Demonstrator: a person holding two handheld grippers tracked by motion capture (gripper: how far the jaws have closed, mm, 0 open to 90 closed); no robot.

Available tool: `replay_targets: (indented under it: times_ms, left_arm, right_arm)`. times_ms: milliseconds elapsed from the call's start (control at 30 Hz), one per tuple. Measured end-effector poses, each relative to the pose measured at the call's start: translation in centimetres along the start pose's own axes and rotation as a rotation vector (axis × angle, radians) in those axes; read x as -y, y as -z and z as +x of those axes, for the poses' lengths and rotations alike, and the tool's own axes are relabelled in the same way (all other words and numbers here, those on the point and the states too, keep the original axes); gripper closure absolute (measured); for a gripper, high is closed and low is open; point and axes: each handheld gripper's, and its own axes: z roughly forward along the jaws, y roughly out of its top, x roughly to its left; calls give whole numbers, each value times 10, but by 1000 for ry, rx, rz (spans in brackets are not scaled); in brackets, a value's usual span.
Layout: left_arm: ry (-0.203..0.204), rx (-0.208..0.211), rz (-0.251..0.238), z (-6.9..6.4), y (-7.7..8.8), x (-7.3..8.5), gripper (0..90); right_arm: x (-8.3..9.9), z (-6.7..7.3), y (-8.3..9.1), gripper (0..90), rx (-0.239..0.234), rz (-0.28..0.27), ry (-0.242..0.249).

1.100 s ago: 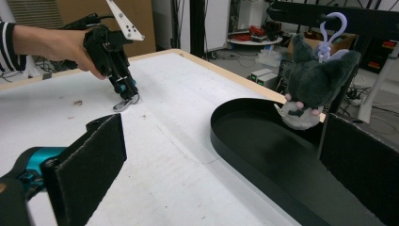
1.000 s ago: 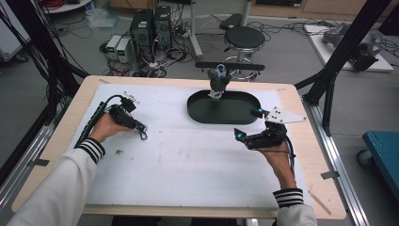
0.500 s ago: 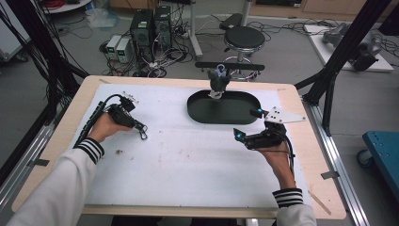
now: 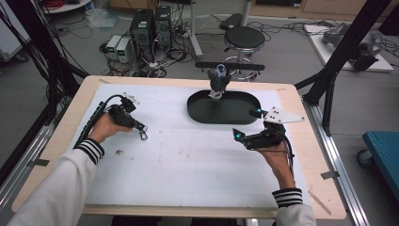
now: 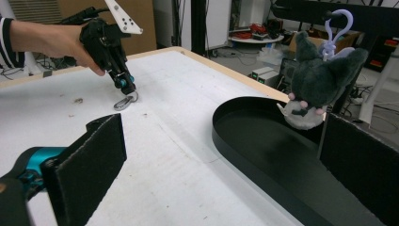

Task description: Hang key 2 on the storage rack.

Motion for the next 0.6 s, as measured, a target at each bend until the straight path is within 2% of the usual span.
replay_targets:
  times_ms: [167,600]
  left_arm:
    - [-34,2,-35,-3,6,-1,881]
    - [-73,33,-195,-21,40,-4,882]
  right_arm:
    - [0,1,-1,7,-1,-3,-1]
    - [-6,7,-4,7,-31,-36,8]
